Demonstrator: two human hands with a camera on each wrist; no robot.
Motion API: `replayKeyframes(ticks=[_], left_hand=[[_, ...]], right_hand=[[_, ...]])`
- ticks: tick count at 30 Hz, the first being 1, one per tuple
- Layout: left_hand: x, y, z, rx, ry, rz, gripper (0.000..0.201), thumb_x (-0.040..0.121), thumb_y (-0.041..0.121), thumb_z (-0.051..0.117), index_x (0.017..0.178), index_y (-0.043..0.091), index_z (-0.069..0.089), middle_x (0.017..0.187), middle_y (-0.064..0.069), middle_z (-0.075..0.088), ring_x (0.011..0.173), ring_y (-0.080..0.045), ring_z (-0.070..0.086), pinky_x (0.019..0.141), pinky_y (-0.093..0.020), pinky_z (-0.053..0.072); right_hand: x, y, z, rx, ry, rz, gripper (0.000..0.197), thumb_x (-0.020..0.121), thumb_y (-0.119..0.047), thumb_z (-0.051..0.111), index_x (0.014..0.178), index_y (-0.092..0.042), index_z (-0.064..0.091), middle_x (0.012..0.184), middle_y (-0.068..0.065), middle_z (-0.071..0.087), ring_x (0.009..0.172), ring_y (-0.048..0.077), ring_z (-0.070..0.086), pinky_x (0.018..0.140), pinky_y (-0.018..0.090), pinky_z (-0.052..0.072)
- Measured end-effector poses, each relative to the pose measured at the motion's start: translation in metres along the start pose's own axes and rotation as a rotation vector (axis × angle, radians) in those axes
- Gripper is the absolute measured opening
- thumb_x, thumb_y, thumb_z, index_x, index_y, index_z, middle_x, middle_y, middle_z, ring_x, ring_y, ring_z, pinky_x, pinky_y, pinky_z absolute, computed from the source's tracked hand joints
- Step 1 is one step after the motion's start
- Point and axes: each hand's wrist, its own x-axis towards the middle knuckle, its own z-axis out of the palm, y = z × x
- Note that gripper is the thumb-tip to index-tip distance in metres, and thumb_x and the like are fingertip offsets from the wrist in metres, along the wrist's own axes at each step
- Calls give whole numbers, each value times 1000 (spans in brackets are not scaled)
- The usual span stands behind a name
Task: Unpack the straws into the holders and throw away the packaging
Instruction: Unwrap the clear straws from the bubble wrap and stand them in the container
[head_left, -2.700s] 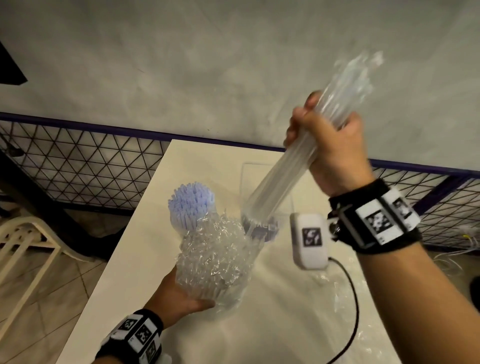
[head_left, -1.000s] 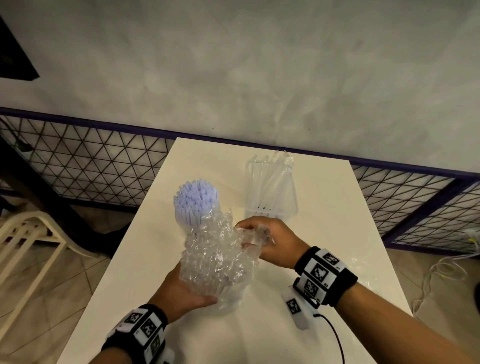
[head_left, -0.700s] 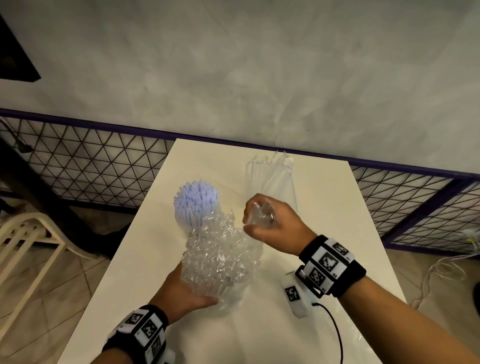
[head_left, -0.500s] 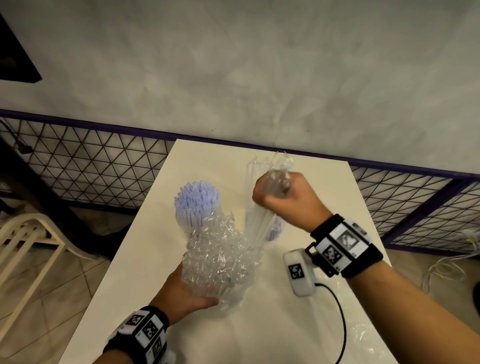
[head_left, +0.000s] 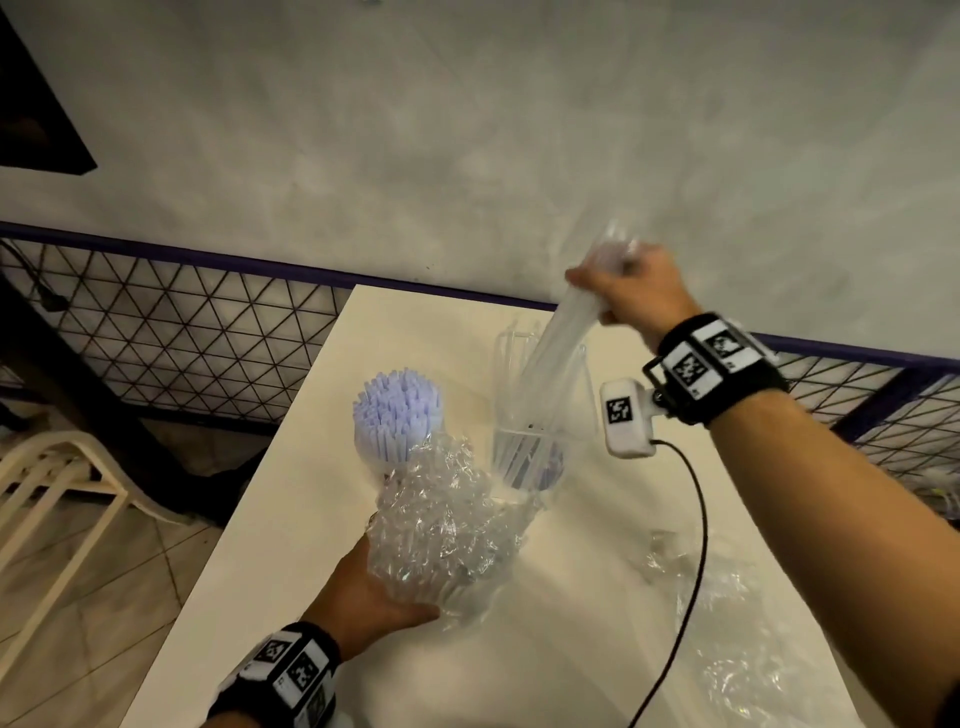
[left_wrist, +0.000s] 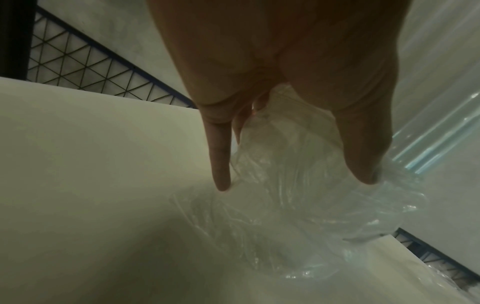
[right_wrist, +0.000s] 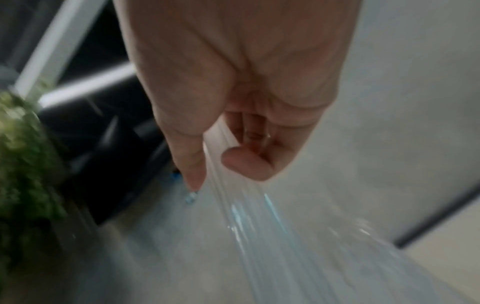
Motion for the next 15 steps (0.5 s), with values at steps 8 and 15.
replayKeyframes(ticks=[8, 15], left_hand=[[0, -4, -2, -22, -4, -36, 87, 47, 5, 94, 124, 10, 54, 100, -1, 72, 87, 1, 70, 64, -4, 49], [3, -11, -4, -52, -39, -35, 107, 36, 28, 99, 131, 20, 50, 112, 3, 71, 100, -7, 69, 85, -19, 51]], right_hand=[[10, 43, 31, -596, -163, -63, 107, 65, -62, 83, 150, -21, 32, 156, 5, 32, 143, 28, 30, 116, 46, 33], [30, 41, 59, -958, -488, -263, 76, 81, -64, 66, 147, -46, 33, 158, -12, 32, 146, 19, 28, 112, 50, 25]])
